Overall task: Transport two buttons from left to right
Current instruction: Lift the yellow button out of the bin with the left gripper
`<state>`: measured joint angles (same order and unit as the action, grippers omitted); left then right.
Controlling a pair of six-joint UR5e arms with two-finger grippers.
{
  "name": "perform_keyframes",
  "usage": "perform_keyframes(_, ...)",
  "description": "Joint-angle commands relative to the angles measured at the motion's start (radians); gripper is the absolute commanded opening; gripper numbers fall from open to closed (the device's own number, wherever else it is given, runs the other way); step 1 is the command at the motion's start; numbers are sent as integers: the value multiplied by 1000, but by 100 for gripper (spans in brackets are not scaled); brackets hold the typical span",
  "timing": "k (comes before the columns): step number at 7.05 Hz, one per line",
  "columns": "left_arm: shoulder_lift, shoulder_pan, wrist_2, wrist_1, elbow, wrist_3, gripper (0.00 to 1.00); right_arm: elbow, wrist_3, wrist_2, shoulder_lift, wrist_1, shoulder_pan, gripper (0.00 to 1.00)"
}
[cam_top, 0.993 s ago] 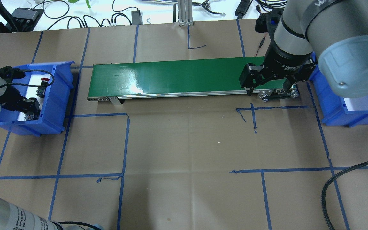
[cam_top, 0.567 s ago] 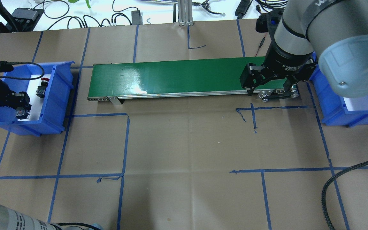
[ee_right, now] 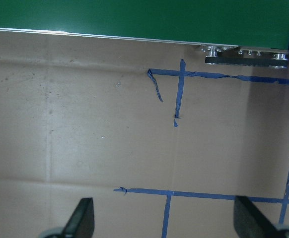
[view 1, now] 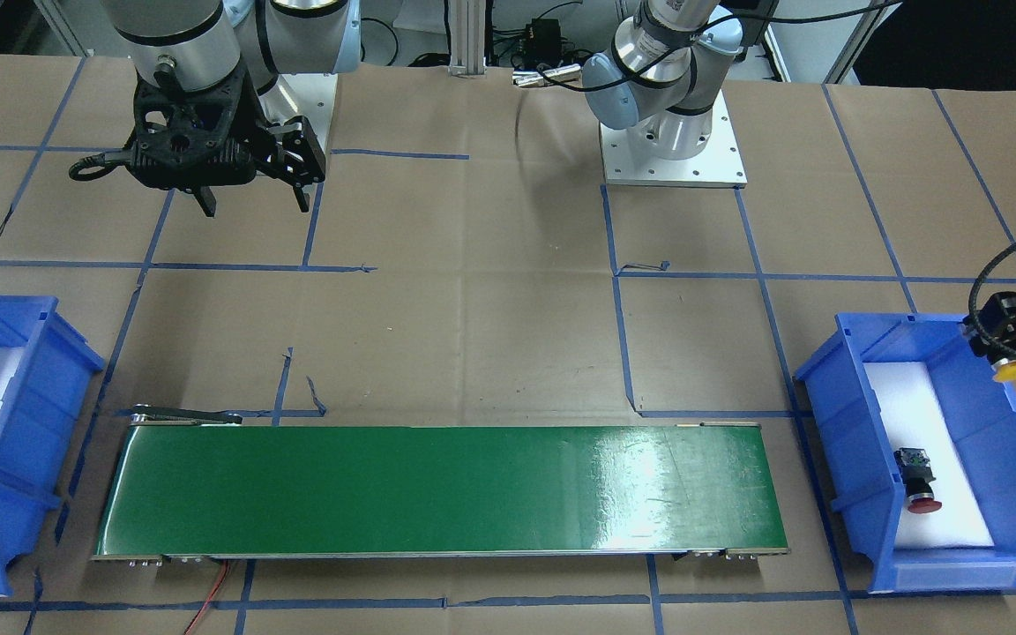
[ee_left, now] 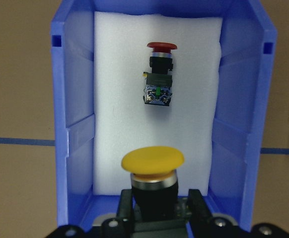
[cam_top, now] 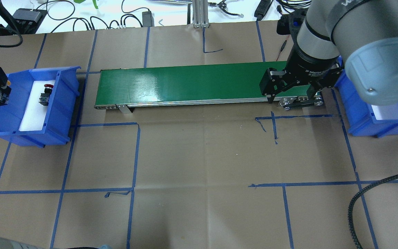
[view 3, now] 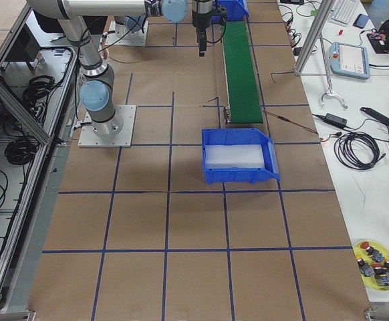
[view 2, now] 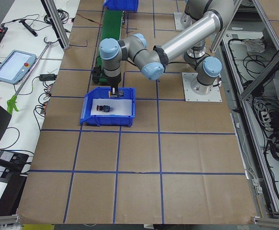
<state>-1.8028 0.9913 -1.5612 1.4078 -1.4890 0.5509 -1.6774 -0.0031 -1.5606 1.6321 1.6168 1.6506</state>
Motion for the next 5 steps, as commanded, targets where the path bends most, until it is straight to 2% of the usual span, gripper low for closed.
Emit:
perform_keyframes(1, 39, 65, -2, 101, 96, -17, 0, -1, 0, 1, 0, 0, 0, 100)
perform_keyframes(3, -9, 195, 3, 93, 138, -159, 0, -1, 0, 1, -1, 0, -2, 100)
perform_keyframes(5, -70, 379, -13, 37, 167, -292, 0, -2, 0, 1, -2, 0, -2, 100)
